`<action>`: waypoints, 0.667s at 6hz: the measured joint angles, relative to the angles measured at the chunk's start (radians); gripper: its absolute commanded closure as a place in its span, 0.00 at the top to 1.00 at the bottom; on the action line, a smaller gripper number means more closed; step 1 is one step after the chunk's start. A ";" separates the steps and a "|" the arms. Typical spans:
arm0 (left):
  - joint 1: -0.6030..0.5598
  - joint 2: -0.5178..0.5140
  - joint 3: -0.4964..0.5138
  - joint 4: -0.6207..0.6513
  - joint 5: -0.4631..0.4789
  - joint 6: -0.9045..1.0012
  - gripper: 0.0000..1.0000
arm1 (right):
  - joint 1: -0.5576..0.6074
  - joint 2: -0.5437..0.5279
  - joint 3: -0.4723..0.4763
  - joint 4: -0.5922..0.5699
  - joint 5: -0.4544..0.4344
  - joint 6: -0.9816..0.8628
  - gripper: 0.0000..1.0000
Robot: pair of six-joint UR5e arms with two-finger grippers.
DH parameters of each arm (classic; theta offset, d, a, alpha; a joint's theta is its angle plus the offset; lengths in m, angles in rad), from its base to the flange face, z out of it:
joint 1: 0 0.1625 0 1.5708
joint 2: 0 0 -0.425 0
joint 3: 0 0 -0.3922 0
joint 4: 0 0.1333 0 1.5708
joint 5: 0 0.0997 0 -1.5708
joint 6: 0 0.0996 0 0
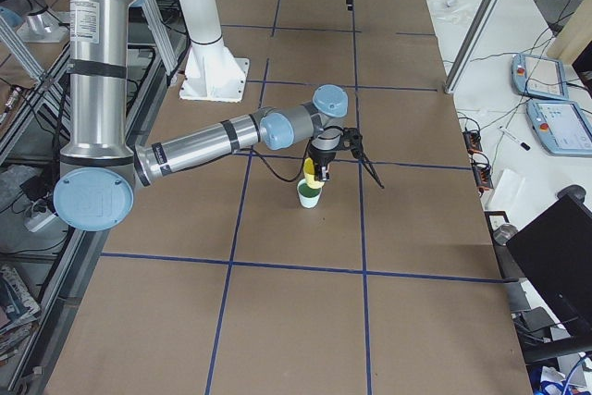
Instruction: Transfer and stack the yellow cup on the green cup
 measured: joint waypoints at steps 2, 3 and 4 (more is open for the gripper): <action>0.002 -0.001 0.000 -0.001 0.001 -0.015 1.00 | -0.001 -0.018 0.001 -0.001 0.001 -0.002 0.03; 0.003 -0.001 0.000 -0.001 0.001 -0.020 1.00 | -0.002 -0.020 -0.001 -0.002 0.001 -0.001 0.92; 0.003 -0.002 0.000 -0.002 0.001 -0.021 1.00 | -0.006 -0.018 -0.004 -0.001 0.001 -0.002 1.00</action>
